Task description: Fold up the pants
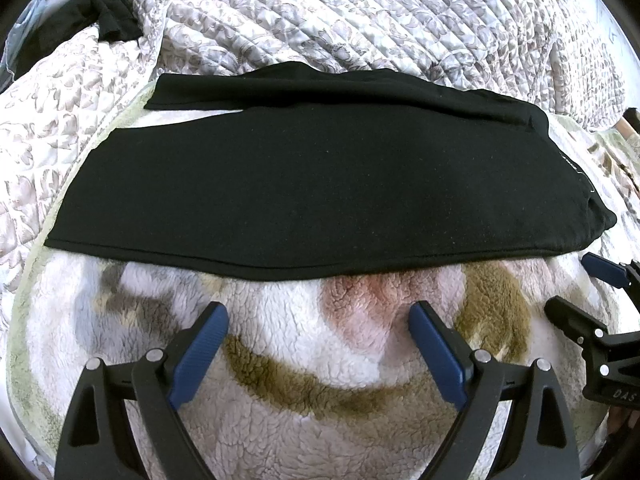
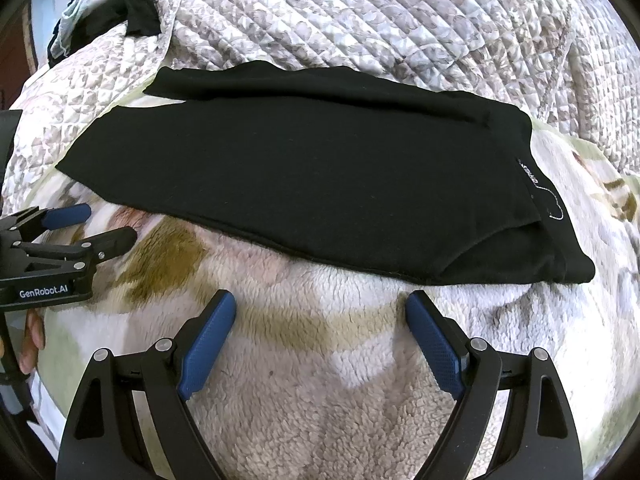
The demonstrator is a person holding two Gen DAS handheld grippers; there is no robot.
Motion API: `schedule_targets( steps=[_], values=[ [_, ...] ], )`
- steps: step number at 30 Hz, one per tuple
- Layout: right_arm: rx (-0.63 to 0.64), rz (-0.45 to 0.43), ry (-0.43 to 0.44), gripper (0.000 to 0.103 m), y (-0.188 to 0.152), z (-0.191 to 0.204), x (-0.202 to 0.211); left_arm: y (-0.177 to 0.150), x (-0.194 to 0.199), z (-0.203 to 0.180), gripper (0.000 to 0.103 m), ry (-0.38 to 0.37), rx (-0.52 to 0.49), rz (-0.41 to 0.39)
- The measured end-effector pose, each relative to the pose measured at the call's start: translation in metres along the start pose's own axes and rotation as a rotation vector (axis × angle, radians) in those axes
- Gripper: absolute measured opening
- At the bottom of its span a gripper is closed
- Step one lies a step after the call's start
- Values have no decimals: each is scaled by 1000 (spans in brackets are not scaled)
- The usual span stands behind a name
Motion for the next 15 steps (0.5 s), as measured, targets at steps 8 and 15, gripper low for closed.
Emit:
schedule_targets(
  steps=[8, 15],
  values=[
    [-3, 9, 17, 87, -1, 0, 1, 1, 0, 1, 94, -8, -1, 2],
    [-64, -14, 31, 87, 2, -9, 11, 1, 6, 2, 93, -33, 12, -11]
  ],
)
Point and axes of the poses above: each gripper's, at about its wrist camera, not at the fingertips, and x roughly against the way its jaws point, z to its left, y to its top, the point moved 8 cm from there along -x, roughly the way its jaws point, and after that the axes turned 1 degree about -y, right-handed, at the moved point
